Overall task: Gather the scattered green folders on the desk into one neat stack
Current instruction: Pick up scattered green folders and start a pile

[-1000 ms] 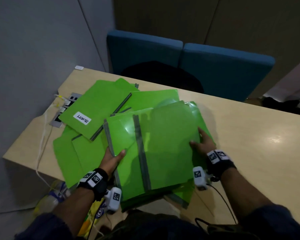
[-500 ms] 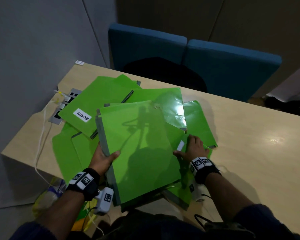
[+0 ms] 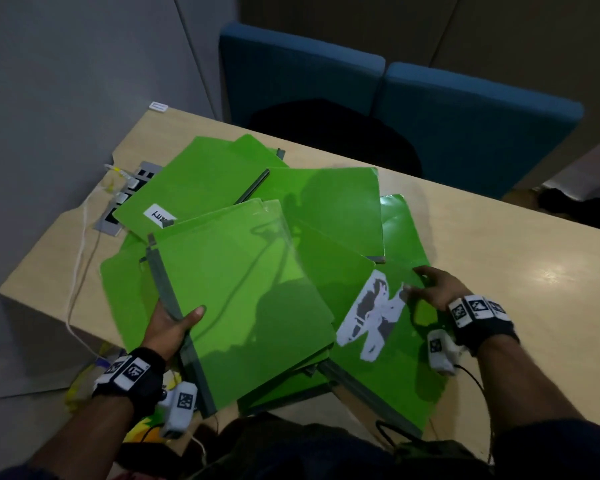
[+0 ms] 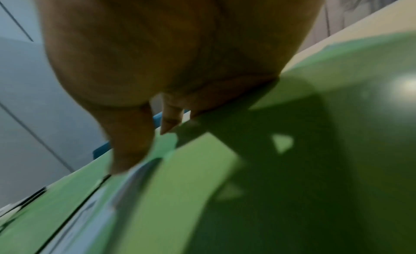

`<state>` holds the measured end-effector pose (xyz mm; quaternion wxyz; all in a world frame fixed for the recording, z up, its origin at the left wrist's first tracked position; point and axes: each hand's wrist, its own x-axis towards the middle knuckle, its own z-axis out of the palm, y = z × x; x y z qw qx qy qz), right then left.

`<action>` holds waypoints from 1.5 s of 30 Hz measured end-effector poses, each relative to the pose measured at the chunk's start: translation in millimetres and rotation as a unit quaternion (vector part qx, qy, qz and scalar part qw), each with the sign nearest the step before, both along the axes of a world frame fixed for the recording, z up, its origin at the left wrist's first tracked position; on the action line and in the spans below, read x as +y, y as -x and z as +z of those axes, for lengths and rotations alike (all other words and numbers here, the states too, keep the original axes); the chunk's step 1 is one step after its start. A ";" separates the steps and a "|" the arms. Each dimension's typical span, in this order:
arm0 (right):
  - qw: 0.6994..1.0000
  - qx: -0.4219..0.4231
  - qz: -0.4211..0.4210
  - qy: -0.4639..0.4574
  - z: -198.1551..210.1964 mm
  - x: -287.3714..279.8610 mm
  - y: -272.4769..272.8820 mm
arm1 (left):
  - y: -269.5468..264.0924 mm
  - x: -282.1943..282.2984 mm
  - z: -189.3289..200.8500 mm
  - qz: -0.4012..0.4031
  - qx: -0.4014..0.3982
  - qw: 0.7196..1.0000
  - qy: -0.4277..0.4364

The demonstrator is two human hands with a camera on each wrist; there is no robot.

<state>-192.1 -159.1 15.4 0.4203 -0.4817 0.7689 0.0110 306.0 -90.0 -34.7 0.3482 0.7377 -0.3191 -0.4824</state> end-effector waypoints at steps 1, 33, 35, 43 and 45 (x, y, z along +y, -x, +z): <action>1.000 0.002 -0.011 0.007 6.0 -0.5 7.1 | 0.5 -0.8 -1.8 -0.002 0.000 1.000 -0.005; 0.976 0.091 0.187 0.057 -9.6 -63.2 -141.9 | -50.7 53.9 17.7 0.119 0.004 0.992 0.050; 0.986 0.063 0.146 0.047 -11.2 -63.7 -144.3 | -48.7 58.8 15.8 0.122 0.010 0.992 0.043; 0.996 -0.065 0.020 0.056 6.0 -37.9 -109.0 | -48.2 54.9 24.3 0.084 0.044 0.994 0.056; 0.993 -0.063 -0.002 0.096 23.5 -29.3 -84.2 | -43.6 50.1 26.2 0.076 0.048 0.994 0.057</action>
